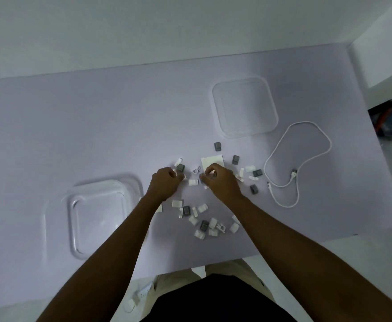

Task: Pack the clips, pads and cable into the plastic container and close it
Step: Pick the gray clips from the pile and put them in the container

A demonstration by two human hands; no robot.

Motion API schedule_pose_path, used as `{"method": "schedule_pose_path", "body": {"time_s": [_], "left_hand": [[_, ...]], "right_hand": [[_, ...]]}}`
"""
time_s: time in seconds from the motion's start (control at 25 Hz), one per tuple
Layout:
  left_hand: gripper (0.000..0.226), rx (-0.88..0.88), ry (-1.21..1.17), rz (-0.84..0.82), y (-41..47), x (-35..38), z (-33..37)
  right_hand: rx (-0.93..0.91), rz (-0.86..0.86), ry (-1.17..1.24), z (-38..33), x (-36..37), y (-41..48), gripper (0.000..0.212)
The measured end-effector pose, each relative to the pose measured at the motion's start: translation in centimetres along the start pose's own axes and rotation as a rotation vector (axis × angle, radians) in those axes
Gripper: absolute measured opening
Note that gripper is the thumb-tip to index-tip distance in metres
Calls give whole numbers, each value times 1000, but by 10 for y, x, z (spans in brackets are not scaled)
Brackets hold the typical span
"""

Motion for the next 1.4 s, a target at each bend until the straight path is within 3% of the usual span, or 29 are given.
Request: {"method": "schedule_pose_path", "body": {"time_s": [0.12,0.48,0.56,0.6,0.72,0.8,1.0,1.12,1.24,1.4], "left_hand": [[33,119,198,188,2,-4,13],[29,152,377,243,28,11,34],[26,144,346,165,31,15,36],[26,127,255,105,32,16,36],[24,-13,-288,-127,25,20,36],[19,-41,-462,-245,17,23,39],[14,-55,-495,-291,16,33,49],[28,-134,-605,-441,18,44,56],[25,-182,-728,-551,17,49,70],[32,-212,-871,-624,22,55,91]], "right_hand": [[-4,-59,-154,-3,11,2,20],[-45,-46,-339,5,6,2,31],[-23,-7,-174,7,1,-1,25],[29,27,20,9,-4,-2,23],[441,8,862,20,-13,-12,28],[582,-21,1111,30,-20,-18,29],[499,22,1248,48,-47,-16,39],[420,47,1140,53,-64,-6,24],[354,76,1010,56,-77,6,17],[358,3,1086,48,-85,17,11]]}}
Point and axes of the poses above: each hand's wrist, its own y-axis towards the middle knuckle, its own x-axis out of the palm, z = x × y, the point moved 5 cm from there along y, towards the middle knuckle, and after that the axes turned 3 degrees about -x, right-handed, at the moved point
